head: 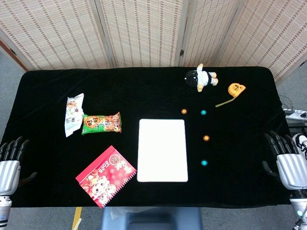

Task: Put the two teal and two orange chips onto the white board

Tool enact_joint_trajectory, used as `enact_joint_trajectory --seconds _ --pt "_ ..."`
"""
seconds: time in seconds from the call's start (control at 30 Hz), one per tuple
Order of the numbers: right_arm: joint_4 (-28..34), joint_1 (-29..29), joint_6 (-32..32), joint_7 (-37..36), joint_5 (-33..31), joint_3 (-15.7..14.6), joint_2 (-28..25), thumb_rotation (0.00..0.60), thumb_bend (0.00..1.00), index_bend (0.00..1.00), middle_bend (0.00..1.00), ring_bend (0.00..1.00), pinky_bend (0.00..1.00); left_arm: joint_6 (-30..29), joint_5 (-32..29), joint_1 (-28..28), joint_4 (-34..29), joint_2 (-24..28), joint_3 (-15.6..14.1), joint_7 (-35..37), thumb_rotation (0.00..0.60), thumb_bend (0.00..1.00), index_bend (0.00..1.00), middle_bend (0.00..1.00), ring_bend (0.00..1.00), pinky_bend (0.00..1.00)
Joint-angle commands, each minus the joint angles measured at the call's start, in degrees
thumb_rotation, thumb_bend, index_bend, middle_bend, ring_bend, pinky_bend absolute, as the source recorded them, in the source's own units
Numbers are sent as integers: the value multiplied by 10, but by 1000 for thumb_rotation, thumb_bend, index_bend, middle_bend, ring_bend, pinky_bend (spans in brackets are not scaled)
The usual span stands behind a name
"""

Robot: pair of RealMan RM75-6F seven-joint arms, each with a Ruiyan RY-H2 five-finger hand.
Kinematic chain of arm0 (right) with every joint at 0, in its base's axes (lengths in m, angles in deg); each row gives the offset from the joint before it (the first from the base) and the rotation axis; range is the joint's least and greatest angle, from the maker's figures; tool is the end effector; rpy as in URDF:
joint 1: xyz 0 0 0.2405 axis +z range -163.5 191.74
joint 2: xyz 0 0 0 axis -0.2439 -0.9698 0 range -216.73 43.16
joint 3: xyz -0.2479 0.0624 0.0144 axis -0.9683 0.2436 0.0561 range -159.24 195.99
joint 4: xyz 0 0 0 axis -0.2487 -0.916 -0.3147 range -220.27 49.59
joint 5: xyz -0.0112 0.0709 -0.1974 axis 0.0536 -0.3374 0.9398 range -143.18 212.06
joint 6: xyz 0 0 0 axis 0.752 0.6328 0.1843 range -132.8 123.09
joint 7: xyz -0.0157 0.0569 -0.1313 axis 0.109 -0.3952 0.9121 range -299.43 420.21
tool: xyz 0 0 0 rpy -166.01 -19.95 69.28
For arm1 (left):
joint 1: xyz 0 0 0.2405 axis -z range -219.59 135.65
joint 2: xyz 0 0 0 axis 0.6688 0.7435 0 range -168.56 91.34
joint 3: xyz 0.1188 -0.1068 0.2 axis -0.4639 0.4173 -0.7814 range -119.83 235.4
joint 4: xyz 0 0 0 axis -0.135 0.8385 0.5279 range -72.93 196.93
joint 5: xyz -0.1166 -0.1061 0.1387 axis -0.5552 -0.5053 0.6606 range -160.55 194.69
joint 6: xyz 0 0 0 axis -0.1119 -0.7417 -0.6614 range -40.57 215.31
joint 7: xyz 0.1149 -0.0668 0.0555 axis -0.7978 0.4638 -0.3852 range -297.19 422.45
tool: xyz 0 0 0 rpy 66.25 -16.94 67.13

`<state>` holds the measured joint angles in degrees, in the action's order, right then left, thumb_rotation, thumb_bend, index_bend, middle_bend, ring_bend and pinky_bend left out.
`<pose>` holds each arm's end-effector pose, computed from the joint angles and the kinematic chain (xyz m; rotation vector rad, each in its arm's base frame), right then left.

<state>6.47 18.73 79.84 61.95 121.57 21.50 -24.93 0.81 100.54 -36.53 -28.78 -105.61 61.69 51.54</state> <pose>-0.3139 -0.1809 0.1715 1.4219 -0.8394 0.8572 -0.3130 0.1880 0.1537 -1.3793 -0.7588 -0.7878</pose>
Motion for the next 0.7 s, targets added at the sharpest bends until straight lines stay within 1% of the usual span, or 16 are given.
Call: enact_joint_trajectory --seconds 0.03,0.4,0.6,0.63,0.7 --pt "0 2 -4 1 0 -1 0 600 292 0 1 99 35 -1 0 0 0 0 0 1 600 99 0 0 0 0" --pt "-2 6 -11 0 2 -2 4 600 292 0 1 103 35 -8 1 -8 8 -1 -3 9 600 99 0 0 0 0" --pt "3 17 -31 3 12 -9 6 600 292 1 2 108 34 -10 3 -9 10 -2 -3 13 600 98 0 0 0 0" --pt "5 21 -37 2 18 -11 7 600 292 5 2 108 35 -10 4 -8 9 -2 -3 14 600 99 0 0 0 0" --pt "5 27 -47 1 27 -17 10 600 291 44 4 107 35 -12 6 -9 10 -2 -3 14 600 99 0 0 0 0"
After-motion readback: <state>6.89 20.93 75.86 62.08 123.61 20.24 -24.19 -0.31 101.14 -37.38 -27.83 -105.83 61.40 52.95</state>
